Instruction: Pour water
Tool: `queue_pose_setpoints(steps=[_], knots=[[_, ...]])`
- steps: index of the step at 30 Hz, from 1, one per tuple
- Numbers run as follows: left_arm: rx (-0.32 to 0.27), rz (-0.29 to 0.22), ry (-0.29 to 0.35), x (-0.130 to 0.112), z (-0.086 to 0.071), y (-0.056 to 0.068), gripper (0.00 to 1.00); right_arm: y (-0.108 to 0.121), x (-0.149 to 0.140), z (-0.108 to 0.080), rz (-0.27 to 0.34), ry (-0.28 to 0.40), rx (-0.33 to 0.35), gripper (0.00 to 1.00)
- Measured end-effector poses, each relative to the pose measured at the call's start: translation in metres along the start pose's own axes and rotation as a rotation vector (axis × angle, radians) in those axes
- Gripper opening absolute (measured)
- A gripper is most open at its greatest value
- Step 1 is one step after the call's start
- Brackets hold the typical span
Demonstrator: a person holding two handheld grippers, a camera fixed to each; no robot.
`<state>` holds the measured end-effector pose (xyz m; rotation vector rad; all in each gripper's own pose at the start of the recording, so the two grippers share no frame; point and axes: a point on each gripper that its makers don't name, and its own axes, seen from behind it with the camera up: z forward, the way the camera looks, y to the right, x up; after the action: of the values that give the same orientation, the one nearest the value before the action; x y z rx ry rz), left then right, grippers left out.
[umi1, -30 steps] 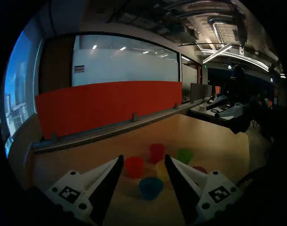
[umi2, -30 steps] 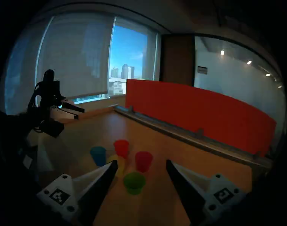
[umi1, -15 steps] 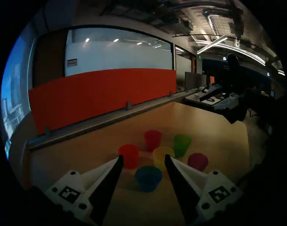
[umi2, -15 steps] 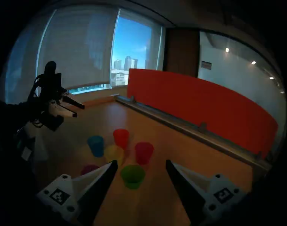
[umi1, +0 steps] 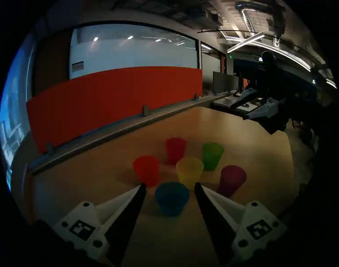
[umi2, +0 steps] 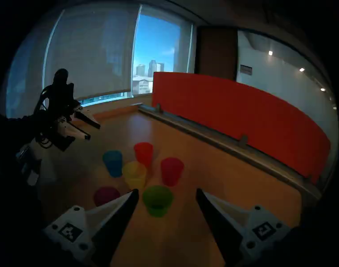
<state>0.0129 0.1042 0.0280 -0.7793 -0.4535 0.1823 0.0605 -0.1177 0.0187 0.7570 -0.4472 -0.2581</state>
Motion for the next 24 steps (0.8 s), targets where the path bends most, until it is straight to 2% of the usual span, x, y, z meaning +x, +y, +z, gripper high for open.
queue_pose_setpoints(steps=[5,11,24], knots=[[-0.024,0.014,-0.049,-0.016,0.006,0.007,0.8,-0.003,-0.01,0.009,-0.001,-0.014,0.01,0.99],[-0.038,0.027,-0.087,-0.032,0.014,0.008,0.8,-0.005,-0.022,0.019,-0.001,-0.037,0.019,0.99],[-0.06,-0.014,-0.168,-0.066,0.029,0.004,0.8,-0.007,-0.044,0.04,0.007,-0.082,0.035,1.0]])
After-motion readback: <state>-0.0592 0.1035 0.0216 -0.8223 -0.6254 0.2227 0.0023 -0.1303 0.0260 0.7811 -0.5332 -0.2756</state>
